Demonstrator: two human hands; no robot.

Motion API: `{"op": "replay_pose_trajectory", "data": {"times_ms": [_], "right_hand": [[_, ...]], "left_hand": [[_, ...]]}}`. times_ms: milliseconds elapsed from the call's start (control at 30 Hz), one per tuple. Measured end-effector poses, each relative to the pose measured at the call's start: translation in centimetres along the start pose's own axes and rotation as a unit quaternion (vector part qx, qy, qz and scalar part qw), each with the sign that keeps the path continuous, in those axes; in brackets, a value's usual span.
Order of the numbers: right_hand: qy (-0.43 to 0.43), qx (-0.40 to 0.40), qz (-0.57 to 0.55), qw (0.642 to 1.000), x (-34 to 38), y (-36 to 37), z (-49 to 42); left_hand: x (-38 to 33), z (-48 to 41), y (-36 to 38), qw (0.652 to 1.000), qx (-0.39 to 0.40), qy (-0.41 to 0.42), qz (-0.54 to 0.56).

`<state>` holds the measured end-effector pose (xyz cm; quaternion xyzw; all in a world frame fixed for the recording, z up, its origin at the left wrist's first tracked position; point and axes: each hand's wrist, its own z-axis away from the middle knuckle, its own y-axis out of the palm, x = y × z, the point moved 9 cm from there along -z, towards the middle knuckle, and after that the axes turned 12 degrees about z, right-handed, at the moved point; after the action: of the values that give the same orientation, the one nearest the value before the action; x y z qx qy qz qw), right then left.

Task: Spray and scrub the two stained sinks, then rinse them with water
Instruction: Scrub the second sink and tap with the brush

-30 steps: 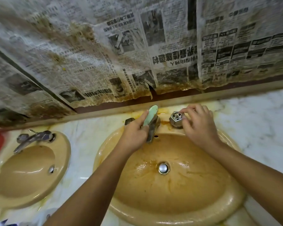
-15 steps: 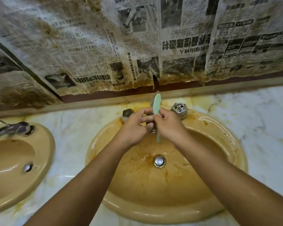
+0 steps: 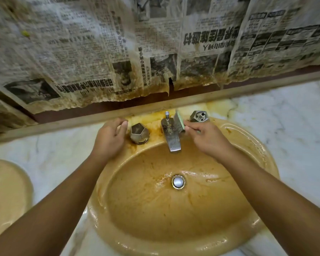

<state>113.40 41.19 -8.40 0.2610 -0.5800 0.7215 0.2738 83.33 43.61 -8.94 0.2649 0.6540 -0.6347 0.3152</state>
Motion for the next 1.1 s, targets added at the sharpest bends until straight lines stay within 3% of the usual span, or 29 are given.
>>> {"op": "replay_pose_trajectory", "data": {"times_ms": [133,233,267,400,567,767,900,1100], "right_hand": [[0.076,0.037,-0.072,0.994,-0.8,1.1,-1.6],[0.132,0.11,-0.268,0.948,-3.1,2.2,1.0],[0.136,0.114,-0.288,0.941,-3.3,2.4,1.6],[0.154,0.07,-0.245,0.955,-3.0,3.1,-0.2],[0.133,0.106,-0.303,0.938,-2.8,2.9,4.9],[0.16,0.045,-0.287,0.943,-2.4,4.0,1.3],[0.148,0.046,-0.34,0.928,-2.3,4.6,6.2],[0.141,0.02,-0.283,0.949,-1.2,3.9,5.3]], "left_hand": [[2.7,-0.5,1.6,0.994,0.11,0.023,-0.008],[4.0,-0.9,2.5,0.991,0.133,-0.003,0.015],[4.3,-1.1,2.7,0.991,0.135,-0.007,0.014],[5.5,-1.7,3.0,0.991,0.132,-0.003,0.007],[5.7,-1.9,3.7,0.99,0.138,0.016,-0.016],[5.8,-1.8,3.6,0.991,0.13,0.024,-0.023],[5.5,-1.8,3.5,0.991,0.125,0.027,-0.04],[4.5,-1.2,3.5,0.988,0.132,0.044,-0.073]]}}
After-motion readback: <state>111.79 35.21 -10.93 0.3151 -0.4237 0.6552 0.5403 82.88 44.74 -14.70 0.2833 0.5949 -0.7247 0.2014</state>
